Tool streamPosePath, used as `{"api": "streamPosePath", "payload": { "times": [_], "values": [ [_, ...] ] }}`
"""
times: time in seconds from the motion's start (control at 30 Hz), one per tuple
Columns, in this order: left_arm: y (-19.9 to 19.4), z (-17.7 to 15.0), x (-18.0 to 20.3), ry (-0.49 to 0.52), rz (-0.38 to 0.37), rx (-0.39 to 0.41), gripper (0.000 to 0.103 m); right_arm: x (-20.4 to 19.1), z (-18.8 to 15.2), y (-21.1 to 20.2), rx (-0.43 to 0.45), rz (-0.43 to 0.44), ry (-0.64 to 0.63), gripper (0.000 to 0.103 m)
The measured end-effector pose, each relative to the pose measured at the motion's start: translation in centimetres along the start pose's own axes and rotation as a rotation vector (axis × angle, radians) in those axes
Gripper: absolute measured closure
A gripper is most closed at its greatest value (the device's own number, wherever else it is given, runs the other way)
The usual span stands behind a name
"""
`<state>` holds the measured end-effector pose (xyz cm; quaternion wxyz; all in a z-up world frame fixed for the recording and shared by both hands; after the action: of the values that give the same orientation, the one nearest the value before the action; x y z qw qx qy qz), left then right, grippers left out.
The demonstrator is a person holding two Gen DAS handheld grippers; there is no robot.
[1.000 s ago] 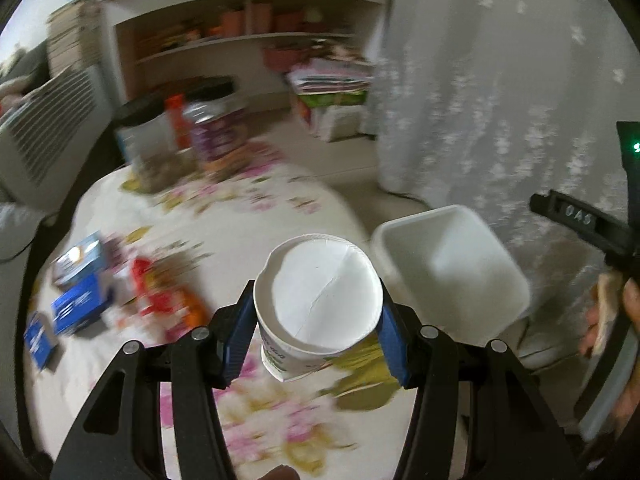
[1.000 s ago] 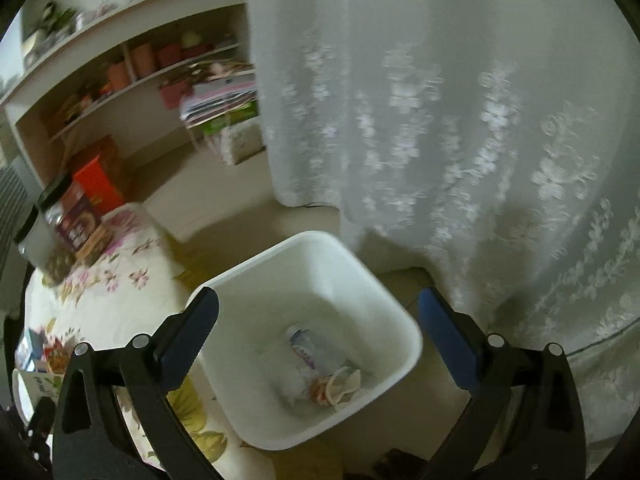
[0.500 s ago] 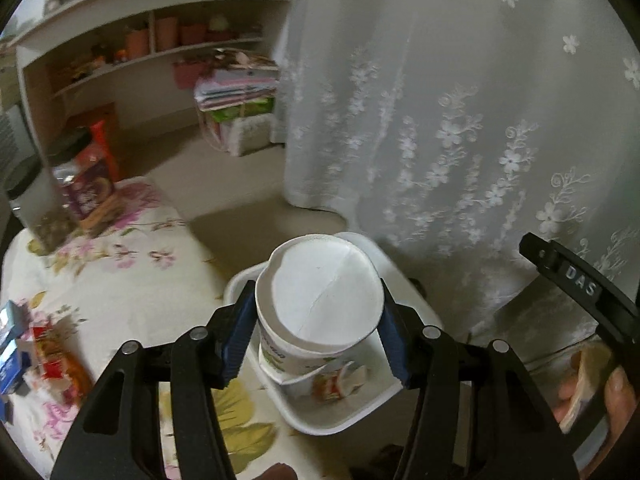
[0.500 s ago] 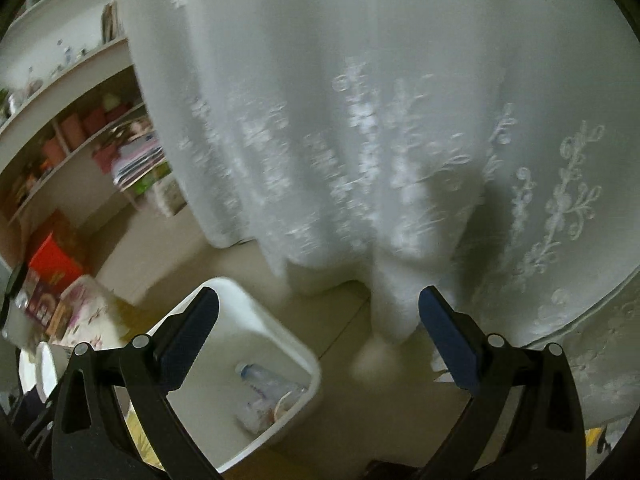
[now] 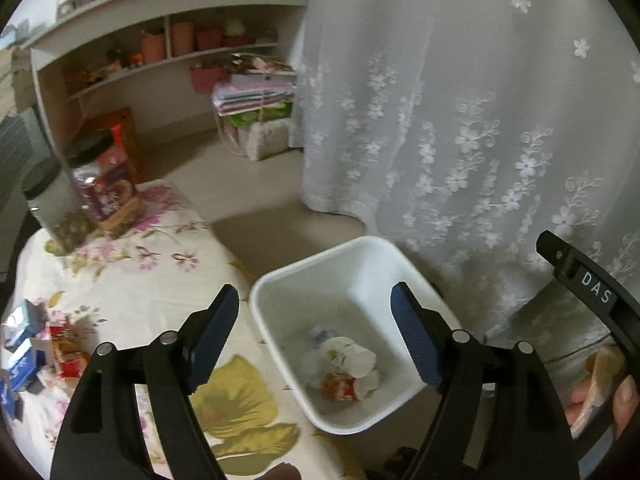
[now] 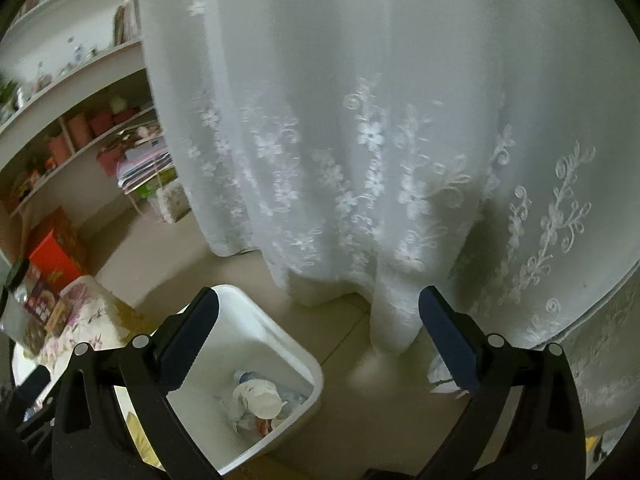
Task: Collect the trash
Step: 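Open both grippers to drop the cup and wrapper into the white bin, then move both grippers back over the table toward the remaining trash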
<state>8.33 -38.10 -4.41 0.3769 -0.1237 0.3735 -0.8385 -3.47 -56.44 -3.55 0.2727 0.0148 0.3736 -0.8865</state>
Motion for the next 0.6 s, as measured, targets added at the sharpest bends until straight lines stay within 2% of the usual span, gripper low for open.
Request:
{"api": "streamPosePath", "payload": {
  "times": [0.37, 0.47, 0.6],
  "values": [
    [-3.4, -3.5, -7.7, -0.076, 0.213, 0.018, 0.026, -7.0, -4.3, -2.1, 0.027, 0.056, -0.172, 0.007],
    [-3.9, -4.9, -10.1, -0.103, 0.249, 0.005, 0.019, -9.5, -6.1, -2.6, 0.007, 0.094, -0.228, 0.007],
    [-4.4, -7.0, -12.7, -0.141, 0.284, -0.018, 0.019, -12.1, -8.4, -3.3, -0.003, 0.127, -0.296, 0.007]
  ]
}}
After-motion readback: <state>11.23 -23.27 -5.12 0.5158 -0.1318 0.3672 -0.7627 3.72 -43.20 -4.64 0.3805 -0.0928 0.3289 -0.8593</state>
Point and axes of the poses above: each gripper's, at about its wrist camera, not at the fingertips, and y roughly the way its jaws point, x to its right, z to its top, the point moved 6 cm from there along y, roughly the way its jaws point, and after that the axes turned 12 degrees about y, right-handed, at the moved point
